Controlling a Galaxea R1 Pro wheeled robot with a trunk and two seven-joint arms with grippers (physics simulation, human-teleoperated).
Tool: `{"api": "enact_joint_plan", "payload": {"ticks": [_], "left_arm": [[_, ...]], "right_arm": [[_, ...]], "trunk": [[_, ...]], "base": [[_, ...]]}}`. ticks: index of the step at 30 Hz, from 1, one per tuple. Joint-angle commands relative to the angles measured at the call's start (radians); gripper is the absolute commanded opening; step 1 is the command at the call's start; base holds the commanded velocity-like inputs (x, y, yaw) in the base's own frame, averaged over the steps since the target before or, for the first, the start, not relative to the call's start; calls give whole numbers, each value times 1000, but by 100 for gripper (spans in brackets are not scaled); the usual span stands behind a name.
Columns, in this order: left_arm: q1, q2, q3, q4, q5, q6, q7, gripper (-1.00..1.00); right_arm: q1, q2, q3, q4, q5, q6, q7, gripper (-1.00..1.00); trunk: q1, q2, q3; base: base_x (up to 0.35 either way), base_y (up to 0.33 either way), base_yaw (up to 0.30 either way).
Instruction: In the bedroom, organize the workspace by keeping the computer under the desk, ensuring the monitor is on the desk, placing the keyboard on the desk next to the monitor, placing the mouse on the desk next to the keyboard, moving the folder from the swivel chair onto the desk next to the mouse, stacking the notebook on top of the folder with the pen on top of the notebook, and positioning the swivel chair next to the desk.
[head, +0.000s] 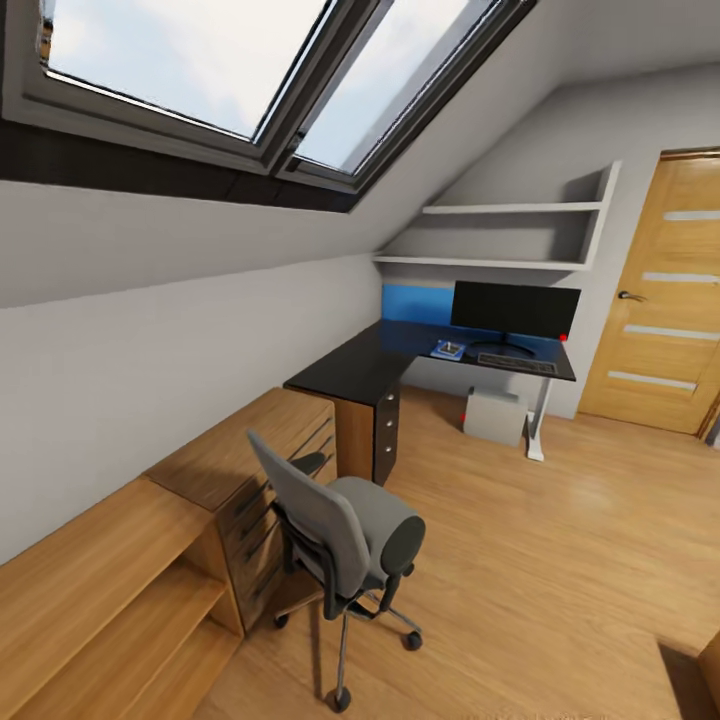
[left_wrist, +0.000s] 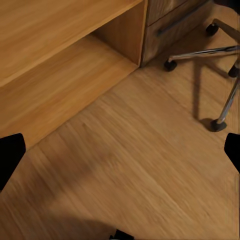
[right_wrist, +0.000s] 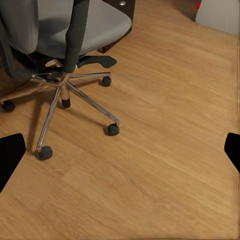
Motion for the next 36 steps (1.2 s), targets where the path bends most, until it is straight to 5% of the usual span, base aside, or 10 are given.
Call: {"api": "enact_joint_plan", "payload": {"ticks": [1,36], "left_arm": [[-1,0,-9,0,4,-3,5,100],[-1,0,-8,0,4,6,8,100]], "right_arm": [[-1,0,9,2,0,-3,-8,100],[-1,0,10,2,0,-3,-8,100]], "trunk": [[1,-2,-2],[1,-2,-2]], "base": [[6,24,-298],[1,211,-298]]}}
